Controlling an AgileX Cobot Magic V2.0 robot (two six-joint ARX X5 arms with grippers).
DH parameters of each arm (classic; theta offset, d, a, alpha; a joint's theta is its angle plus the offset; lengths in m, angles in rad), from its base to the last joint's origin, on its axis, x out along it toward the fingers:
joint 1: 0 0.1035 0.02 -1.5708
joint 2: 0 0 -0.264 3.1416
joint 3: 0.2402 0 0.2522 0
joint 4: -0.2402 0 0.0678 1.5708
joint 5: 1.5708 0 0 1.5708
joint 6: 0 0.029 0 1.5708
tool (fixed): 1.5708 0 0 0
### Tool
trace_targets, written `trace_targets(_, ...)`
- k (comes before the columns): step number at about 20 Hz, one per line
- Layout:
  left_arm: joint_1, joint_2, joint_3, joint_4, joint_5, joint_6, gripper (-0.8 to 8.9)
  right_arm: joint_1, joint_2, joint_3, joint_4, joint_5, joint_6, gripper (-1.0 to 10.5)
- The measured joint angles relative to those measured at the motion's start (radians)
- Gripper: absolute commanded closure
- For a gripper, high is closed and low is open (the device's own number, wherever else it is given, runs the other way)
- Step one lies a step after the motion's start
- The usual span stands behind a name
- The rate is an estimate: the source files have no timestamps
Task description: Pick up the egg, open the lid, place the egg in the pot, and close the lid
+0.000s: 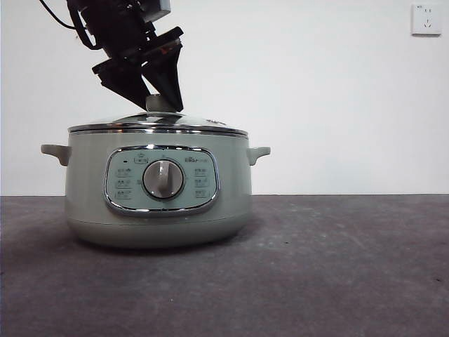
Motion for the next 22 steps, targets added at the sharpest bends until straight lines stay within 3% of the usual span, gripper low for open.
trace_targets(9, 0.000, -0.013, 0.000, -0.021, 0.000, 0.000, 4.66, 0.000, 0.000, 0.000, 0.000, 0.000, 0.000, 5.7)
trace_targets(15, 0.024, -0.165, -0.002, -0.058, -0.001, -0.008, 4.67, 0.000, 0.000, 0.000, 0.002, 0.000, 0.000, 5.7)
trace_targets(20, 0.026, -0.364, -0.002, -0.249, 0.014, -0.030, 4.68, 0.000, 0.000, 0.000, 0.003, 0.000, 0.000, 5.7)
trace_targets(22, 0.026, -0.449, -0.002, -0.340, 0.071, -0.048, 4.68, 0.000, 0.000, 0.000, 0.003, 0.000, -0.001, 5.7)
